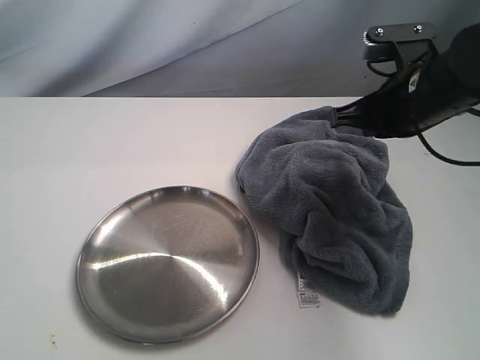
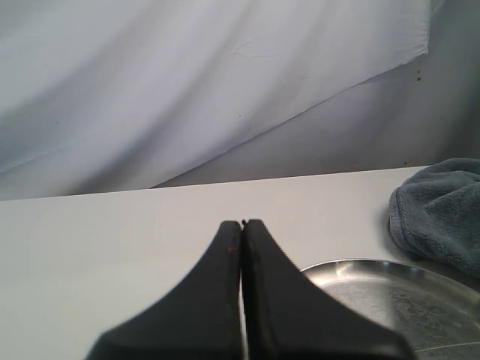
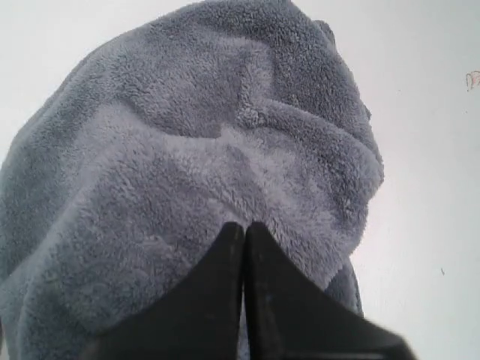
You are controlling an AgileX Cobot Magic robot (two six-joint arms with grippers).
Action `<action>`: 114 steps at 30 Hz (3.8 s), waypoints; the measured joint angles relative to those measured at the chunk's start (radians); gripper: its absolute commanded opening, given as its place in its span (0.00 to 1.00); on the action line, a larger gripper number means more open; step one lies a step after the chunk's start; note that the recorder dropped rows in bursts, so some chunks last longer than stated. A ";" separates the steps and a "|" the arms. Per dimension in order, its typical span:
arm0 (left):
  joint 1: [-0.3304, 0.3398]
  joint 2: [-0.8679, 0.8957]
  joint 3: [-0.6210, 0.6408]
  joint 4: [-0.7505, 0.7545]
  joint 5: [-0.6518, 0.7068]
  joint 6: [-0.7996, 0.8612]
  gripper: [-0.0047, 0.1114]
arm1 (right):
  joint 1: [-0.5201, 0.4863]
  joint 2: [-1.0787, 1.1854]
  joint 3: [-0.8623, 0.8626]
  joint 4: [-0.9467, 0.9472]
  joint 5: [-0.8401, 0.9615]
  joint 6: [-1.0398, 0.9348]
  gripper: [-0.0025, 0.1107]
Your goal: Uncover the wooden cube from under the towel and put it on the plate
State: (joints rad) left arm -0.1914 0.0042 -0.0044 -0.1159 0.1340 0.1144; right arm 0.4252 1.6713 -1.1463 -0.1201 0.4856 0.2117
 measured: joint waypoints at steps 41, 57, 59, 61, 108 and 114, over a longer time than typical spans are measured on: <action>0.000 0.000 0.000 0.000 0.000 0.000 0.04 | 0.010 0.260 -0.232 0.263 0.250 -0.329 0.47; 0.000 0.000 0.000 0.000 0.000 0.000 0.04 | 0.109 0.262 -0.234 0.018 0.224 -0.187 0.02; 0.000 0.000 0.000 0.000 0.000 0.000 0.04 | 0.109 0.248 -0.234 0.018 0.224 -0.187 0.02; 0.000 0.000 0.000 0.000 0.000 0.000 0.04 | 0.109 0.227 -0.234 0.018 0.224 -0.187 0.02; 0.000 0.000 0.000 0.000 0.000 0.000 0.04 | 0.109 0.067 -0.234 0.019 -0.406 -0.053 0.02; 0.000 0.000 0.000 0.000 0.000 0.000 0.04 | 0.112 0.116 -0.234 0.022 -0.530 -0.053 0.02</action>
State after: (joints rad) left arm -0.1914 0.0042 -0.0044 -0.1159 0.1340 0.1144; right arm 0.5367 1.7871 -1.3802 -0.0985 -0.0445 0.1587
